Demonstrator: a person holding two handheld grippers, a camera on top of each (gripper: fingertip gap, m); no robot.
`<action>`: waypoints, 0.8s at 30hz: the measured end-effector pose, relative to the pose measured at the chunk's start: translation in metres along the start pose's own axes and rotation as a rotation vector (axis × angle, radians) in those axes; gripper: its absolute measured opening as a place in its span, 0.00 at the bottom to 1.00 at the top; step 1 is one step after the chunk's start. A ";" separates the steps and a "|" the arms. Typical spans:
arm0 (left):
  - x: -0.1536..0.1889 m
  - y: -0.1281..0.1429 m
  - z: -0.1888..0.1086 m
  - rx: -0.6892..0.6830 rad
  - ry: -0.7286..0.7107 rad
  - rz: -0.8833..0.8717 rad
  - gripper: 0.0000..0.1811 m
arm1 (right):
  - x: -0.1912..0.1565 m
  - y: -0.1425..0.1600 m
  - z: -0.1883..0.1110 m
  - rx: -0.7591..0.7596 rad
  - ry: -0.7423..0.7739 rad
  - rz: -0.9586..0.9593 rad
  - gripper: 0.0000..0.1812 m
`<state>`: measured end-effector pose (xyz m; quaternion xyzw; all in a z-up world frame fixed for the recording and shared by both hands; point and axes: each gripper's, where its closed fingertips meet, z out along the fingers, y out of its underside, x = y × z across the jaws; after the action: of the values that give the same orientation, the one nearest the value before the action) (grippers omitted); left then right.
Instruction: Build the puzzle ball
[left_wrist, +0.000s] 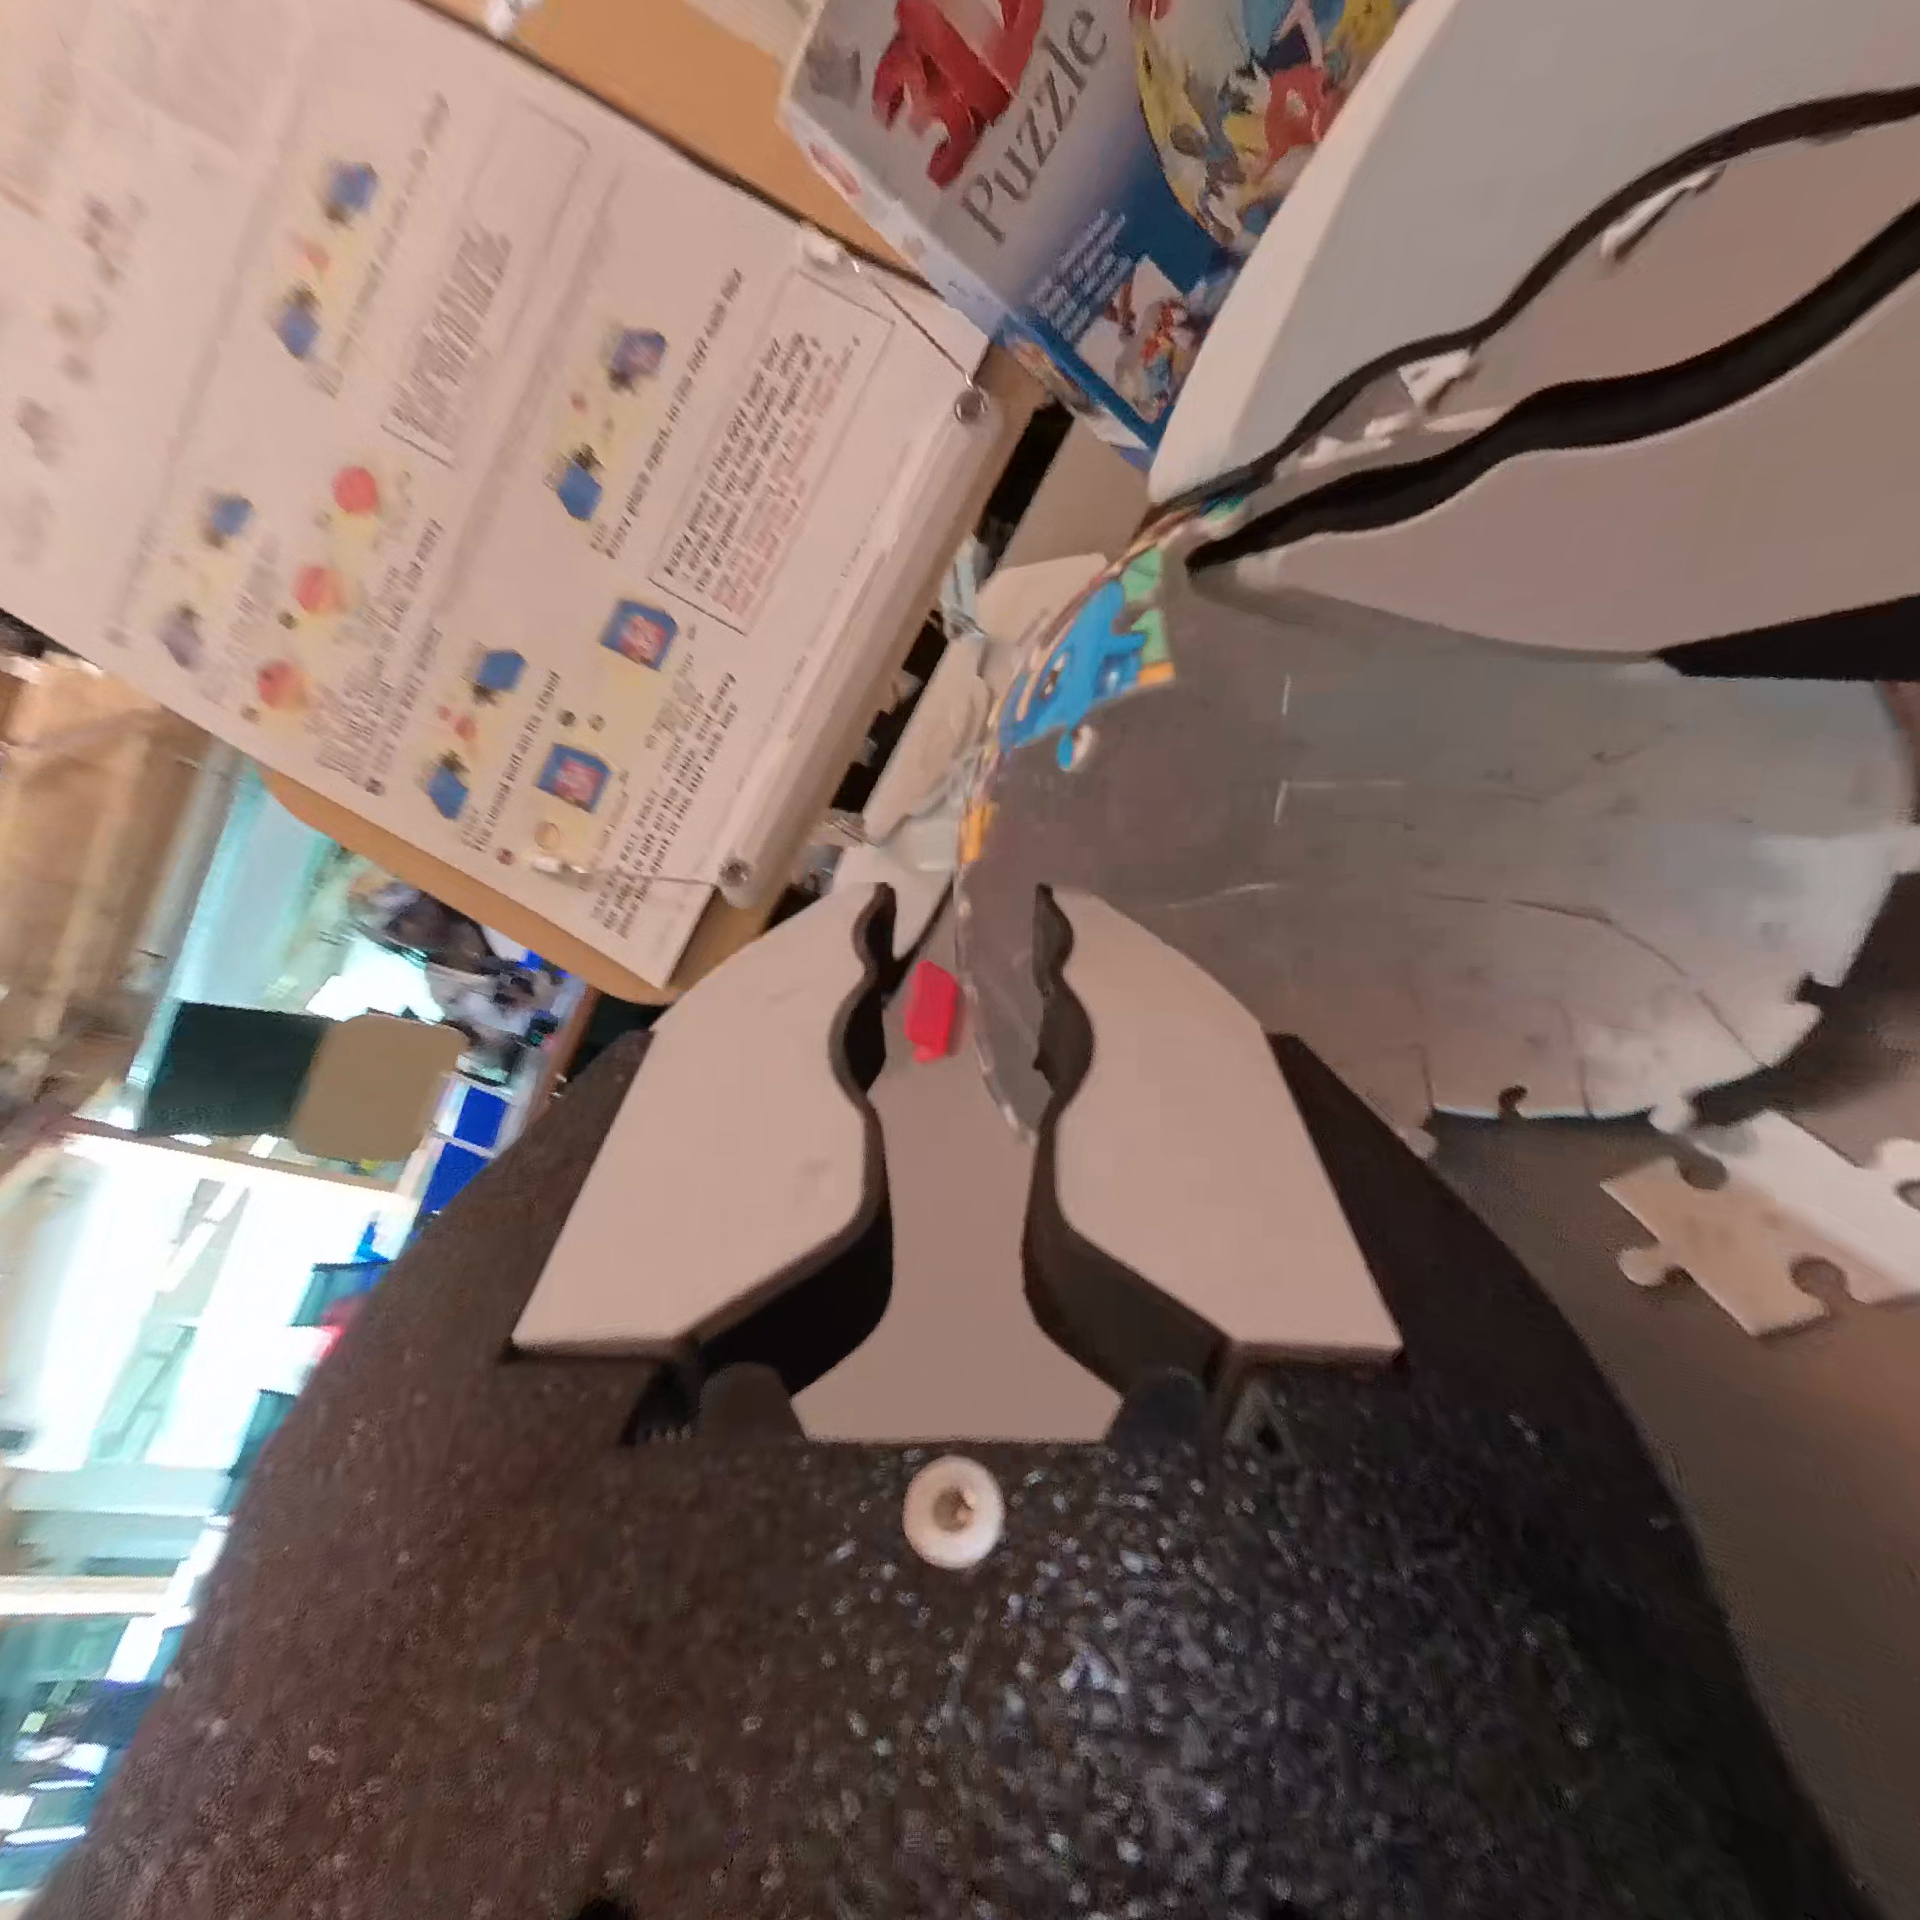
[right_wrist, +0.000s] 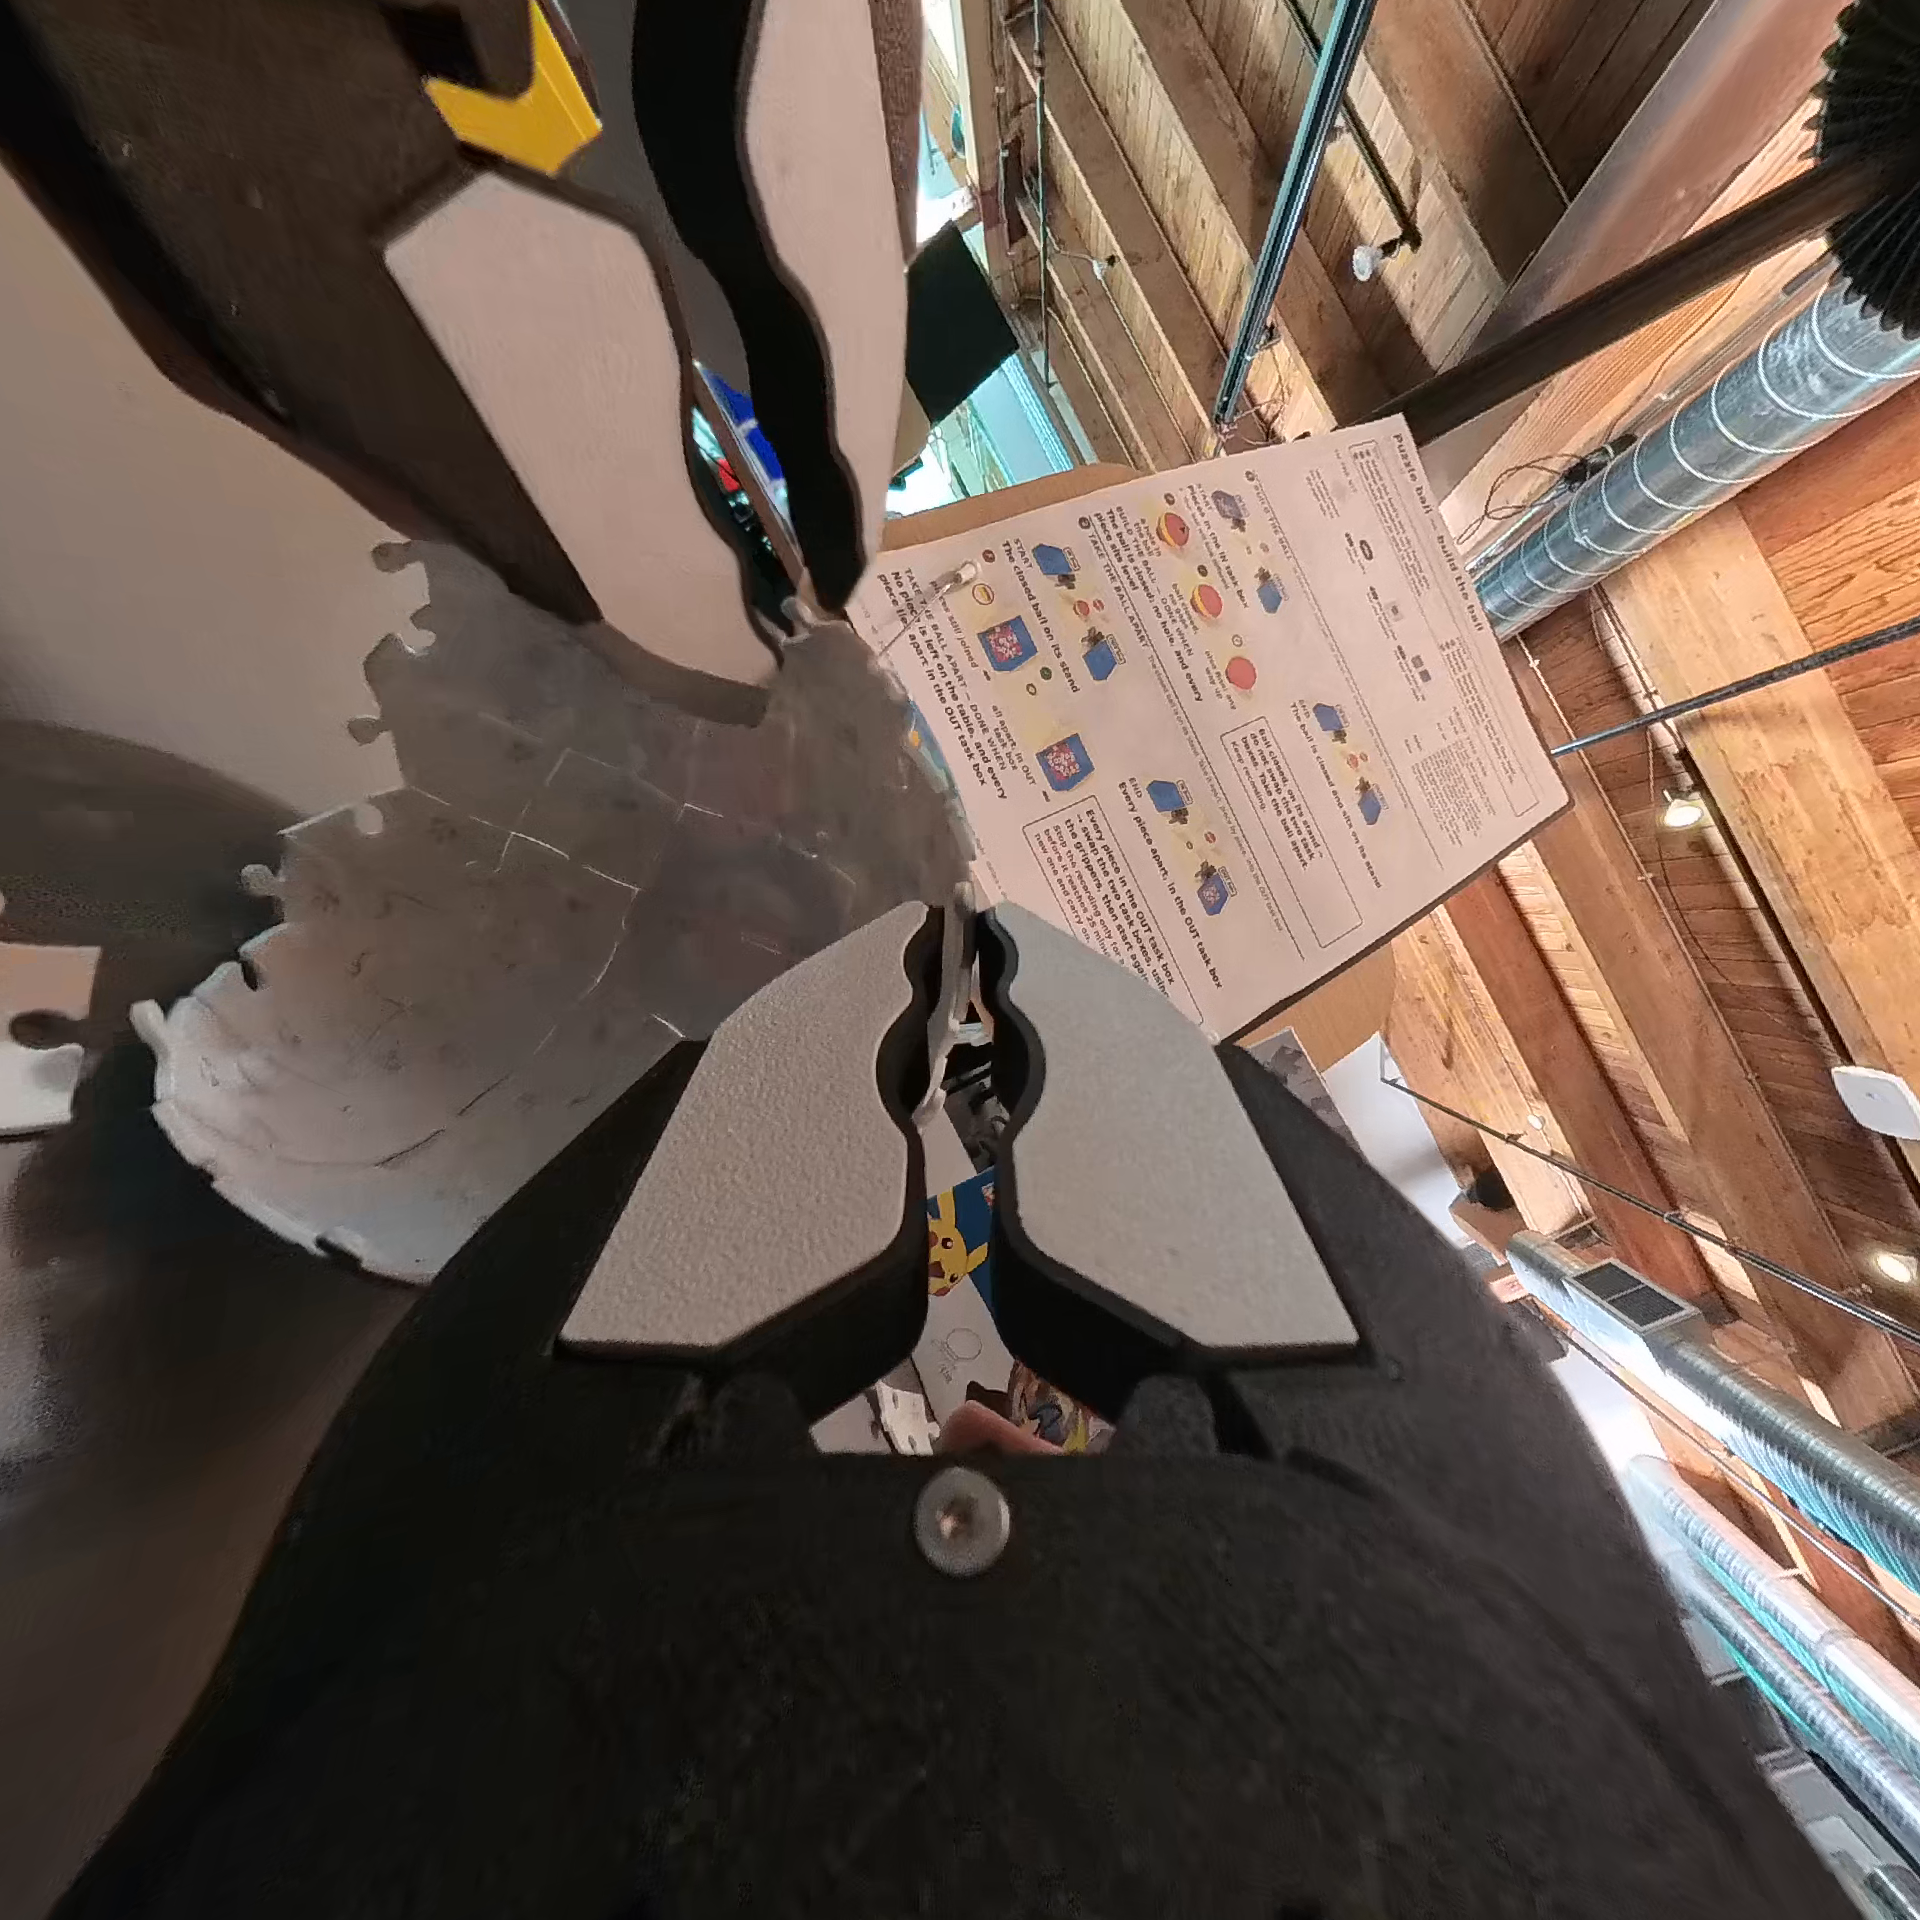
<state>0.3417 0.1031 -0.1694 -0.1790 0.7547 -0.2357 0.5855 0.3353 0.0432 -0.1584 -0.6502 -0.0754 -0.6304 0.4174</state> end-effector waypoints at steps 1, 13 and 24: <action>0.000 -0.004 0.001 0.018 -0.021 0.028 0.11 | 0.000 0.000 0.000 0.001 0.000 0.006 0.03; -0.001 -0.014 0.000 0.119 -0.183 0.151 0.02 | 0.004 0.002 -0.005 0.001 -0.014 0.117 0.15; 0.002 -0.020 -0.014 0.182 -0.290 0.168 0.02 | 0.000 0.016 -0.044 -0.119 -0.032 0.475 0.27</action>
<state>0.3272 0.0878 -0.1567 -0.0938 0.6500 -0.2253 0.7197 0.3120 0.0055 -0.1719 -0.6830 0.1104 -0.5075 0.5136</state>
